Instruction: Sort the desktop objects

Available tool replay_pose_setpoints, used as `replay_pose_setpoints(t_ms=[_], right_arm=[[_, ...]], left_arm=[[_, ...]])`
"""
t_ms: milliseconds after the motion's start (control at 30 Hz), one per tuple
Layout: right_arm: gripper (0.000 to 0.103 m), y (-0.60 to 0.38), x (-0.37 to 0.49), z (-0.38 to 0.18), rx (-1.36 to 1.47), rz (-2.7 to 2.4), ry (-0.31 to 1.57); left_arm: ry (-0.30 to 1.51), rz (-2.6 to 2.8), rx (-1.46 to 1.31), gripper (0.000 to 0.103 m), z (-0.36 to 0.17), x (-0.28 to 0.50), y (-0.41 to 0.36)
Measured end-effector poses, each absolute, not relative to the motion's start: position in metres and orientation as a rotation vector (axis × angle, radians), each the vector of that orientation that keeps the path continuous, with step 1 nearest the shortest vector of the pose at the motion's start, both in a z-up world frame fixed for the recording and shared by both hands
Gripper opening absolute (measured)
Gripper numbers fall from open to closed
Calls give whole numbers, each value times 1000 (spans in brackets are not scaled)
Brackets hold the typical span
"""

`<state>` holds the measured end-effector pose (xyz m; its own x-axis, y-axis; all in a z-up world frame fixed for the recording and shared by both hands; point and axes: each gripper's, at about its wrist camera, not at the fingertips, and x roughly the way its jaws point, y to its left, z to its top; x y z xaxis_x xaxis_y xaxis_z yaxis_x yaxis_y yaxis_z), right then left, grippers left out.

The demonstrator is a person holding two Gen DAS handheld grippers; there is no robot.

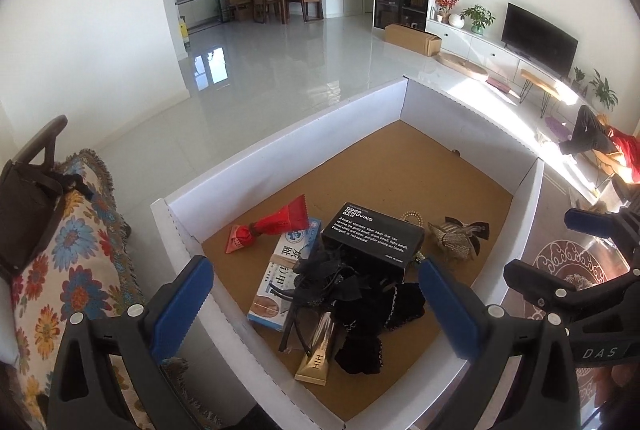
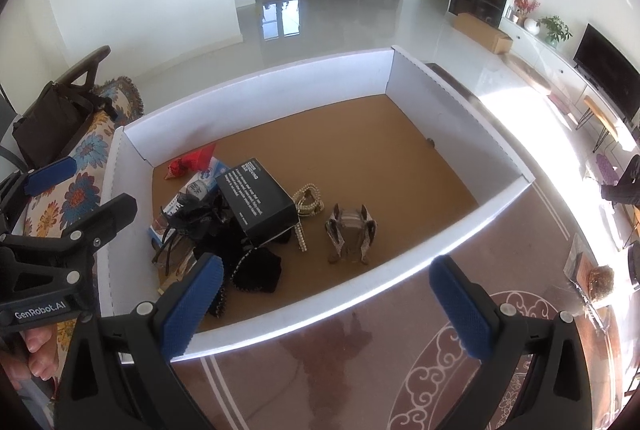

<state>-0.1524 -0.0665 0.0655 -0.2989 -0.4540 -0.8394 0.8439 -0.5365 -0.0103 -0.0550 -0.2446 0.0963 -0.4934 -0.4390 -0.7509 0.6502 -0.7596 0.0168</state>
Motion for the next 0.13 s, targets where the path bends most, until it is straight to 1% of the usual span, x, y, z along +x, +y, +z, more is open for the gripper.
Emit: replay_pose_setpoints(t_ms=[67, 133], right_arm=[[103, -70, -153, 61, 1048, -1931, 588], [103, -72, -154, 58, 1052, -1928, 586]], left_arm=[[410, -2263, 979, 103, 96, -49, -245], [413, -2292, 973, 103, 96, -49, -242]])
